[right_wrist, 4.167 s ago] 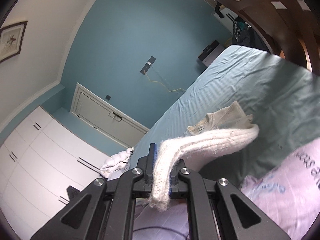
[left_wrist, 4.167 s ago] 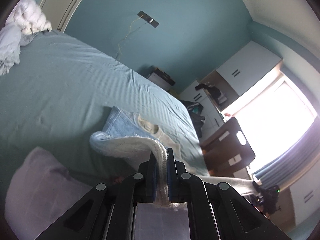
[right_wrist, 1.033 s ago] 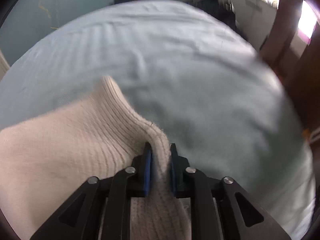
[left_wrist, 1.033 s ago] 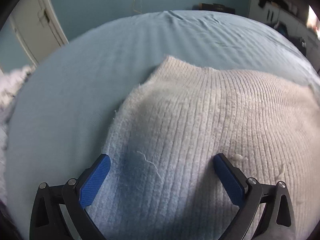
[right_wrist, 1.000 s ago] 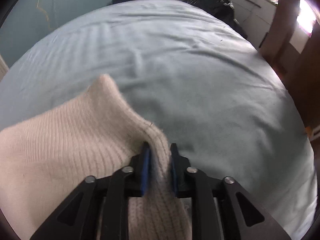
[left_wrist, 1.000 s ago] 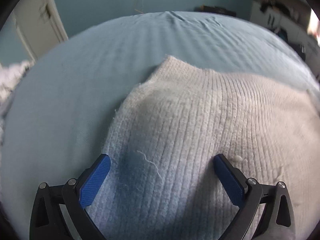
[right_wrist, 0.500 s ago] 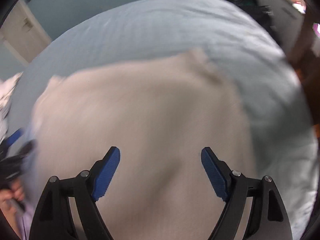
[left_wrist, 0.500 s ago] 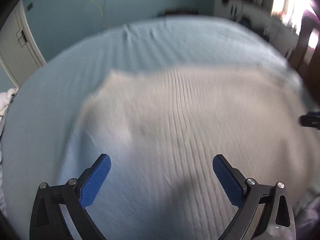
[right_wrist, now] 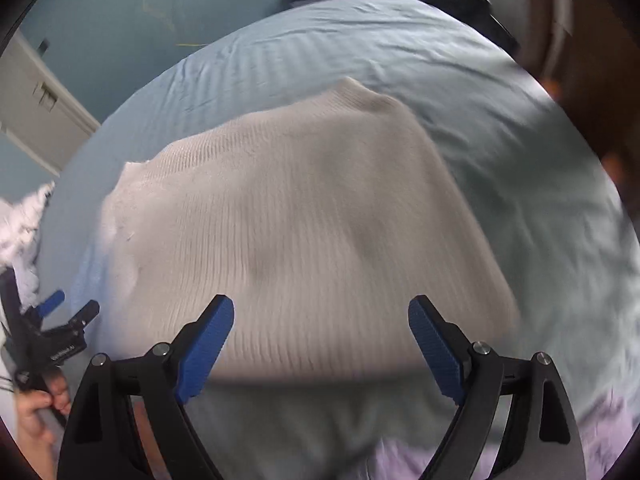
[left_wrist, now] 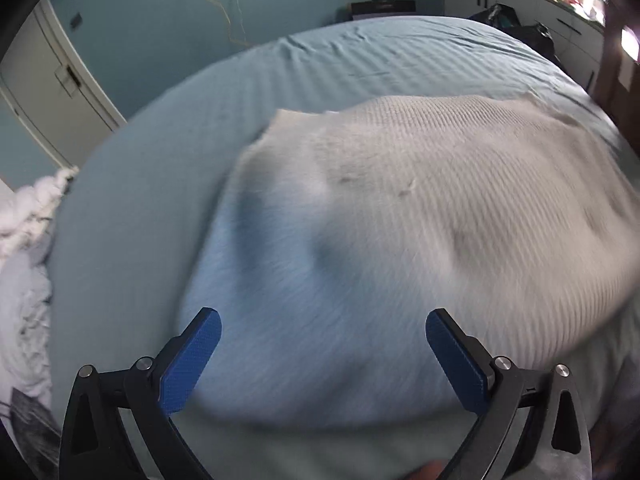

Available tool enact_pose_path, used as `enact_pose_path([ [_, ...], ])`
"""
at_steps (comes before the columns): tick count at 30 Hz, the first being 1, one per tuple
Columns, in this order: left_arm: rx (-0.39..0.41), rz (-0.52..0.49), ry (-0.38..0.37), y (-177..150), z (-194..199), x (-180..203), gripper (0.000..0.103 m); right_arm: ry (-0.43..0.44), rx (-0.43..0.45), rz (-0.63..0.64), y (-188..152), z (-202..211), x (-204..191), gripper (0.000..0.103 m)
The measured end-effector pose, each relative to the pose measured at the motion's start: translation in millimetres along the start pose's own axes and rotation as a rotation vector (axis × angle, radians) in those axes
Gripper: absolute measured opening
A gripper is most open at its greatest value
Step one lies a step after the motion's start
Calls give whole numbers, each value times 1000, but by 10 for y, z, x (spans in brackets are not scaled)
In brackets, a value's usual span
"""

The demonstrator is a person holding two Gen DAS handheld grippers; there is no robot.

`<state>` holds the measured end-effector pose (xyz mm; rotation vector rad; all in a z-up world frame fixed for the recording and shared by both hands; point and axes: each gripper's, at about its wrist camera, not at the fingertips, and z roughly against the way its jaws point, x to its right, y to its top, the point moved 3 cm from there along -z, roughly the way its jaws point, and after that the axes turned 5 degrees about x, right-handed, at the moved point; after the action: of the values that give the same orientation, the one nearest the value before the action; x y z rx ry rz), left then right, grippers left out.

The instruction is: Fold small clothes

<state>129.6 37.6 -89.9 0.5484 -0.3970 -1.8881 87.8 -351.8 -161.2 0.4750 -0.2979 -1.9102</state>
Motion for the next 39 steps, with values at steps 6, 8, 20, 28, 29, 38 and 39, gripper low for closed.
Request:
enact_pose_path([
  [6,-70,57,-20,36,-375,-37,103,-71,70,98,-81,-289,-40,87],
  [8,-110,83,-6,-58,-607,18,103,-14,28,102,-19,-629,-152,87],
  [20,-62,172,-22,-40,-320,36,99,-128,-114,157,-53,-1056,-273,89],
  [28,158,-227,-136,142,103,1308,100,9,155,164,161,-478,-618,91],
  [29,144,-255,-145,129,64,1416,100,9,148,168,181,-551,-643,91],
  [38,-18,-30,-309,61,-323,1196,103,-125,-90,180,67,-1201,-458,95],
  [39,-6,-39,-304,82,-261,1191,102,-97,-69,169,106,-1119,-479,95],
])
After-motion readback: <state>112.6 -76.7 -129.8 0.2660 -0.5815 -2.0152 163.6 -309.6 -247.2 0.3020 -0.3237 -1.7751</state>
